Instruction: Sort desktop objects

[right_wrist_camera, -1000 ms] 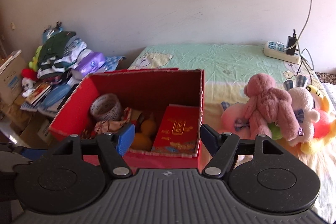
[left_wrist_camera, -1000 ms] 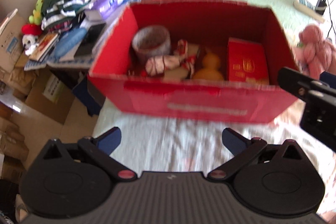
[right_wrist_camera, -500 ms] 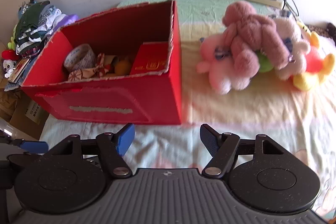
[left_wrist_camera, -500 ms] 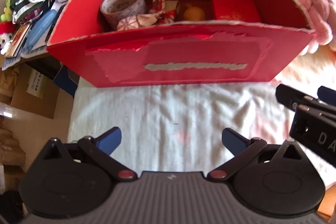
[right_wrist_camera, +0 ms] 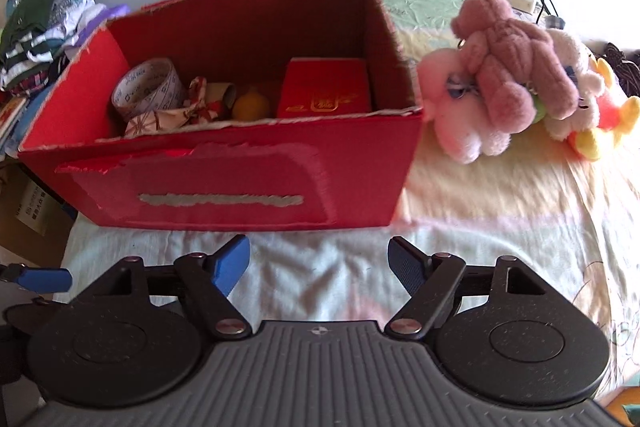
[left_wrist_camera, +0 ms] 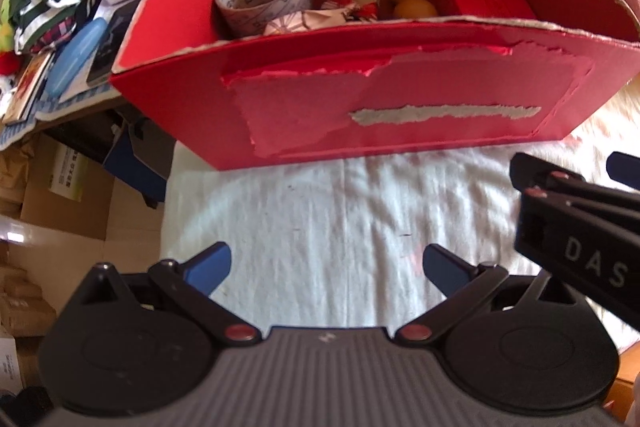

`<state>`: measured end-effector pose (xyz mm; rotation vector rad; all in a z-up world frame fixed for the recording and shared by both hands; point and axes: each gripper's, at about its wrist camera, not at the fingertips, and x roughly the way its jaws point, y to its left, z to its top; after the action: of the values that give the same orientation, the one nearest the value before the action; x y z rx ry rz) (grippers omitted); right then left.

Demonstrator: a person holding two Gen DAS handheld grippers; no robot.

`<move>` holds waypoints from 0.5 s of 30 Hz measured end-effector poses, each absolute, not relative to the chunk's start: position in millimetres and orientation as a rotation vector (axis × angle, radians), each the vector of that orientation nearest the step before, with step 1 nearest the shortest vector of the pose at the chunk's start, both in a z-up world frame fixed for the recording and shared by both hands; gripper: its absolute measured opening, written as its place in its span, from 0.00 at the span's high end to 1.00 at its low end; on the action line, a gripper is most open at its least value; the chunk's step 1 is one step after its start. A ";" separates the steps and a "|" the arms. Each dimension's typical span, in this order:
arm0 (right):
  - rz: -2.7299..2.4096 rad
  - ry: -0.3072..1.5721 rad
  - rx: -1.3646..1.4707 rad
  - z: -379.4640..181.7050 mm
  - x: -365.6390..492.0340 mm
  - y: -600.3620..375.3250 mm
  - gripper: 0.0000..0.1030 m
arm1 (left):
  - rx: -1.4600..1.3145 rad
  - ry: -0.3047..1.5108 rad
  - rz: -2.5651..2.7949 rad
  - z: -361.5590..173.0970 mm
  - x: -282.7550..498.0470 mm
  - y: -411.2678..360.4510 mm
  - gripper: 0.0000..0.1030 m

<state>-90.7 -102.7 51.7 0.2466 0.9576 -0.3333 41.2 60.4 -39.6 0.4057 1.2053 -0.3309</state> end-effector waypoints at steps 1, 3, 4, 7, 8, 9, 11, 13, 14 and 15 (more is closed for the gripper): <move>-0.339 0.965 0.242 50.7 -87.6 -100.2 0.24 | 0.411 1.205 -0.336 -40.6 41.4 60.9 0.01; -0.347 0.974 0.241 49.9 -83.9 -96.0 0.23 | 0.412 1.203 -0.344 -39.8 44.5 62.3 0.01; -0.347 0.976 0.242 50.0 -82.7 -94.5 0.23 | 0.406 1.203 -0.348 -39.2 47.7 63.6 0.01; -0.347 0.984 0.249 50.2 -78.7 -91.7 0.21 | 0.376 1.209 -0.354 -35.5 53.0 68.8 0.01; -0.348 0.987 0.252 50.6 -78.0 -91.5 0.21 | 0.367 1.211 -0.354 -34.5 54.7 70.1 0.01; -0.349 0.989 0.254 51.1 -77.0 -90.9 0.20 | 0.357 1.214 -0.355 -33.5 55.6 70.9 0.01; -0.351 0.993 0.256 51.8 -74.8 -90.8 0.20 | 0.344 1.214 -0.356 -32.0 56.7 70.9 0.01; -0.354 0.993 0.259 52.4 -73.1 -91.3 0.20 | 0.345 1.207 -0.356 -30.8 56.2 69.0 0.01; -0.354 0.993 0.260 52.9 -72.2 -91.9 0.20 | 0.345 1.204 -0.355 -30.6 56.1 67.8 0.01; -0.353 0.994 0.260 53.3 -71.4 -92.6 0.20 | 0.345 1.202 -0.354 -30.0 55.6 66.6 0.01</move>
<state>-71.4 -92.6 53.3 0.2598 0.9942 -0.3526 55.6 66.6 -30.0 0.3452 1.2020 -0.3539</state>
